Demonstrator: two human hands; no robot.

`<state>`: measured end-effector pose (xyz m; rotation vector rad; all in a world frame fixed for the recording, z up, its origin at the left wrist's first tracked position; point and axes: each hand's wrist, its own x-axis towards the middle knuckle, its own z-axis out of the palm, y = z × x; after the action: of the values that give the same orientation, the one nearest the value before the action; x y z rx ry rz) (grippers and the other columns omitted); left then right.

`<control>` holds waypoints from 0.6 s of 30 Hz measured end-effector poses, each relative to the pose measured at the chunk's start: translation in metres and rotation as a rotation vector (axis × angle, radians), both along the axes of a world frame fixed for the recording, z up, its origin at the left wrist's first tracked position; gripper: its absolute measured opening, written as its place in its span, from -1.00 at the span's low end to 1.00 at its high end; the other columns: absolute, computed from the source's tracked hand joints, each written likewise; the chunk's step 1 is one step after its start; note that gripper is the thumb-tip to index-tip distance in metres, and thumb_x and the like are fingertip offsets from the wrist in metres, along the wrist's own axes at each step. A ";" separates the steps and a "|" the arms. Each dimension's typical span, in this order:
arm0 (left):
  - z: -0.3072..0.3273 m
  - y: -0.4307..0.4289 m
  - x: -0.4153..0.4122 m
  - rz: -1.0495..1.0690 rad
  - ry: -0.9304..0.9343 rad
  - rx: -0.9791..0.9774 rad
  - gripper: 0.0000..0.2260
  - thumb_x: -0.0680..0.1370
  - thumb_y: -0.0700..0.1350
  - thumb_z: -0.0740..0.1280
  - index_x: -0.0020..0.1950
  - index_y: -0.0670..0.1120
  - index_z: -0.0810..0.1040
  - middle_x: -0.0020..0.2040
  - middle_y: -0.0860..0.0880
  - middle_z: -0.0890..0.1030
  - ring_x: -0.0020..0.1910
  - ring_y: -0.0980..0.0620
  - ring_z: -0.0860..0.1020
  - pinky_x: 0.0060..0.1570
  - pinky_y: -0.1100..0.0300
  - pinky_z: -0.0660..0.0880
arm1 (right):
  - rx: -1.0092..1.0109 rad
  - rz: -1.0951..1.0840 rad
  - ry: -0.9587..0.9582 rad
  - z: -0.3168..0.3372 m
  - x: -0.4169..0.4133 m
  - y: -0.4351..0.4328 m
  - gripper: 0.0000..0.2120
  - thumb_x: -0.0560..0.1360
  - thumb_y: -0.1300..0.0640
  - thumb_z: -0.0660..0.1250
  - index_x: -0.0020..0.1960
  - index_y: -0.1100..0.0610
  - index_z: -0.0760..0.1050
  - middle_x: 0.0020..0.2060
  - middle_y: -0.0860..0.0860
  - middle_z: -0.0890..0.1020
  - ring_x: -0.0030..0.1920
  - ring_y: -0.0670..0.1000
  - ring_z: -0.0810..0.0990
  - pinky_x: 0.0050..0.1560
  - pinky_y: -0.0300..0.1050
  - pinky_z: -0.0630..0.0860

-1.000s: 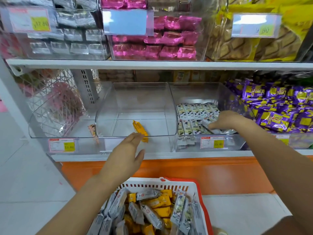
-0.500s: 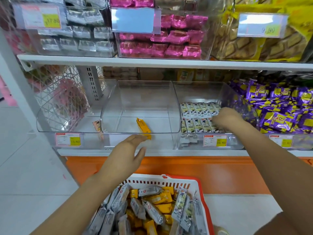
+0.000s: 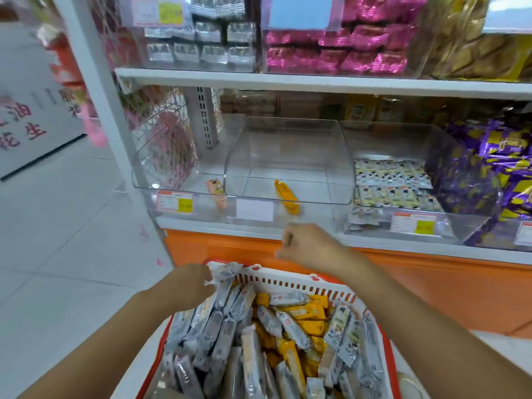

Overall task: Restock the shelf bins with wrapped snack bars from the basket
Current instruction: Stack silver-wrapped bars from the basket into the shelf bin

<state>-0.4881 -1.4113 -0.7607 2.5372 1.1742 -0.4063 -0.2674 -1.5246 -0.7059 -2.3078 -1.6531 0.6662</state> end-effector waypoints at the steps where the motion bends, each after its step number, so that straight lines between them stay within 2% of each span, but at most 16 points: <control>1: -0.004 0.000 -0.006 0.021 0.036 -0.024 -0.66 0.63 0.06 0.14 0.31 -0.10 0.44 0.31 -0.05 0.47 0.28 0.00 0.43 0.22 0.22 0.32 | -0.043 0.043 0.016 -0.018 -0.009 0.006 -0.72 0.51 -0.05 0.37 0.10 0.09 0.47 0.07 0.06 0.57 0.05 0.05 0.53 -0.02 -0.10 0.47; 4: -0.014 0.003 -0.020 0.123 0.061 -0.071 -0.59 0.64 0.02 0.11 0.42 -0.16 0.33 0.41 -0.10 0.39 0.37 -0.04 0.37 0.27 0.20 0.29 | -0.107 0.088 0.050 -0.068 -0.031 0.023 -0.45 0.50 0.00 0.39 0.41 0.12 0.31 0.36 0.07 0.41 0.31 0.09 0.42 0.25 -0.05 0.40; 7: -0.030 0.012 -0.029 0.201 0.063 -0.123 -0.64 0.62 -0.03 0.15 0.35 -0.18 0.38 0.33 -0.13 0.47 0.27 -0.06 0.46 0.18 0.20 0.38 | -0.005 0.132 0.062 -0.102 -0.049 0.038 -0.32 0.48 0.09 0.42 0.50 0.07 0.17 0.44 0.04 0.27 0.41 0.08 0.29 0.35 -0.04 0.33; 9: -0.039 0.018 -0.035 0.240 0.102 -0.183 -0.66 0.61 -0.03 0.16 0.28 -0.21 0.45 0.26 -0.14 0.52 0.21 -0.06 0.50 0.12 0.19 0.41 | 0.068 0.265 0.028 -0.117 -0.058 0.051 -0.29 0.48 0.17 0.41 0.52 0.02 0.14 0.49 0.01 0.19 0.49 0.08 0.15 0.44 -0.03 0.22; 11: -0.049 0.025 -0.040 0.246 0.148 -0.251 -0.73 0.59 -0.04 0.18 0.06 -0.21 0.52 0.06 -0.15 0.57 0.01 -0.02 0.54 -0.06 0.22 0.44 | 0.100 0.445 -0.028 -0.127 -0.070 0.064 -0.24 0.48 0.33 0.35 0.55 -0.03 0.10 0.55 -0.01 0.08 0.55 0.07 -0.01 0.52 0.01 0.05; 13: -0.055 0.031 -0.043 0.237 0.176 -0.281 -0.75 0.56 -0.08 0.20 -0.28 -0.18 0.41 -0.26 -0.10 0.47 -0.31 0.04 0.42 -0.32 0.25 0.32 | 0.137 0.627 -0.090 -0.134 -0.084 0.078 -0.16 0.43 0.52 0.23 0.56 -0.03 0.09 0.56 0.03 0.06 0.55 0.08 -0.07 0.53 0.12 0.00; 14: -0.056 0.035 -0.044 0.232 0.188 -0.290 -0.75 0.55 -0.11 0.20 -0.31 -0.17 0.38 -0.29 -0.10 0.46 -0.33 0.03 0.39 -0.30 0.23 0.30 | 0.156 0.704 -0.119 -0.136 -0.090 0.084 -0.16 0.41 0.56 0.19 0.56 0.00 0.09 0.56 0.05 0.05 0.55 0.11 -0.06 0.52 0.16 0.00; 15: -0.054 0.039 -0.045 0.234 0.199 -0.309 -0.78 0.55 -0.13 0.19 -0.25 -0.19 0.42 -0.21 -0.15 0.52 -0.27 -0.01 0.43 -0.22 0.18 0.33 | 0.161 0.763 -0.150 -0.136 -0.096 0.090 -0.17 0.42 0.57 0.18 0.55 0.02 0.10 0.56 0.05 0.05 0.55 0.12 -0.06 0.51 0.17 0.01; 16: -0.052 0.043 -0.047 0.238 0.191 -0.336 -0.83 0.57 -0.15 0.18 -0.12 -0.21 0.49 -0.06 -0.21 0.58 -0.14 -0.07 0.49 -0.12 0.14 0.37 | 0.161 0.810 -0.179 -0.139 -0.100 0.096 -0.21 0.44 0.56 0.18 0.55 0.04 0.11 0.56 0.05 0.04 0.55 0.12 -0.07 0.49 0.17 0.02; 18: -0.043 0.049 -0.050 0.202 0.216 -0.365 -0.76 0.60 -0.18 0.18 0.20 -0.18 0.52 0.19 -0.20 0.55 0.14 -0.12 0.52 0.00 0.19 0.42 | 0.135 0.878 -0.217 -0.144 -0.105 0.107 -0.31 0.48 0.52 0.15 0.53 0.10 0.16 0.56 0.07 0.05 0.55 0.14 -0.06 0.50 0.20 0.06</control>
<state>-0.5379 -1.3625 -0.8039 2.0819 1.2821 -0.7803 -0.3722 -1.4177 -0.8498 -1.5211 -2.7235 0.4161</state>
